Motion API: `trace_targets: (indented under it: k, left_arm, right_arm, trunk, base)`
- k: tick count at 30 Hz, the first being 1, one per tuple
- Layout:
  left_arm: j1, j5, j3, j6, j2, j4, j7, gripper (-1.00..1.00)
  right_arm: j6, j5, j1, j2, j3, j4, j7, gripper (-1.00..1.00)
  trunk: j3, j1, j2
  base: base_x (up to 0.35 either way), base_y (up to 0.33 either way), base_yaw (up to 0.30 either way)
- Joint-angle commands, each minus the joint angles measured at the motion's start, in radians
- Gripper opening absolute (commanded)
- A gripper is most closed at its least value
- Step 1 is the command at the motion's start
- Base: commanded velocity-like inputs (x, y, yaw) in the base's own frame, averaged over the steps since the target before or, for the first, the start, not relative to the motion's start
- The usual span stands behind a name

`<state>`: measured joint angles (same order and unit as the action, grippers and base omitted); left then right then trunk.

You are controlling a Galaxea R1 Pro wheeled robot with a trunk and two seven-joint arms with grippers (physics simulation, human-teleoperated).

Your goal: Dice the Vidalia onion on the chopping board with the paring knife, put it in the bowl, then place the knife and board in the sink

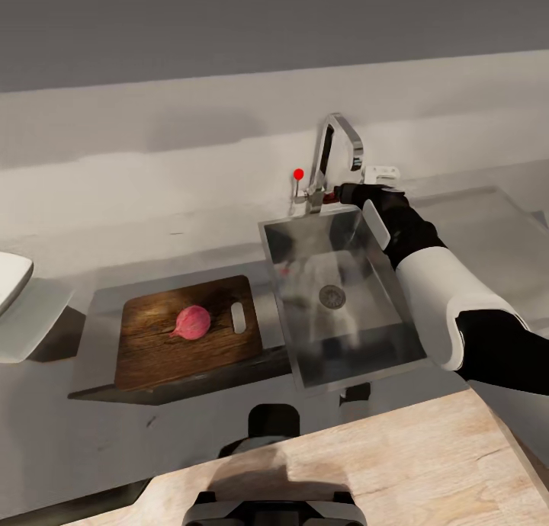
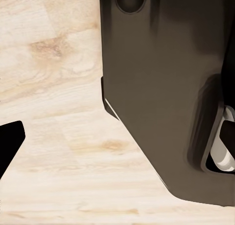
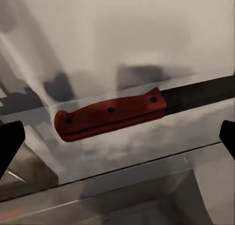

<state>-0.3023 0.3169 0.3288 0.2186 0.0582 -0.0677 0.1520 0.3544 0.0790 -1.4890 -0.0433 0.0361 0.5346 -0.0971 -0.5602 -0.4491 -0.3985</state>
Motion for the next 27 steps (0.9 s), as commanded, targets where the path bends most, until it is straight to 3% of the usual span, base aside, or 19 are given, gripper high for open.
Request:
trace_targets:
  k: [1, 27]
  left_arm:
    - [-0.001, 0.007, 0.008, 0.007, 0.001, -0.004, 0.001, 1.00]
    - [-0.001, 0.007, 0.009, 0.007, 0.002, -0.004, 0.001, 1.00]
  right_arm:
    - [0.005, 0.008, -0.001, 0.000, 0.004, 0.001, -0.007, 1.00]
    - [0.005, 0.007, -0.001, 0.000, 0.004, -0.002, -0.007, 1.00]
  trunk:
    - [-0.001, -0.001, -0.001]
    - [-0.001, -0.001, -0.001]
  base:
    - [0.171, 0.000, 0.000]
    - [0.017, 0.000, 0.000]
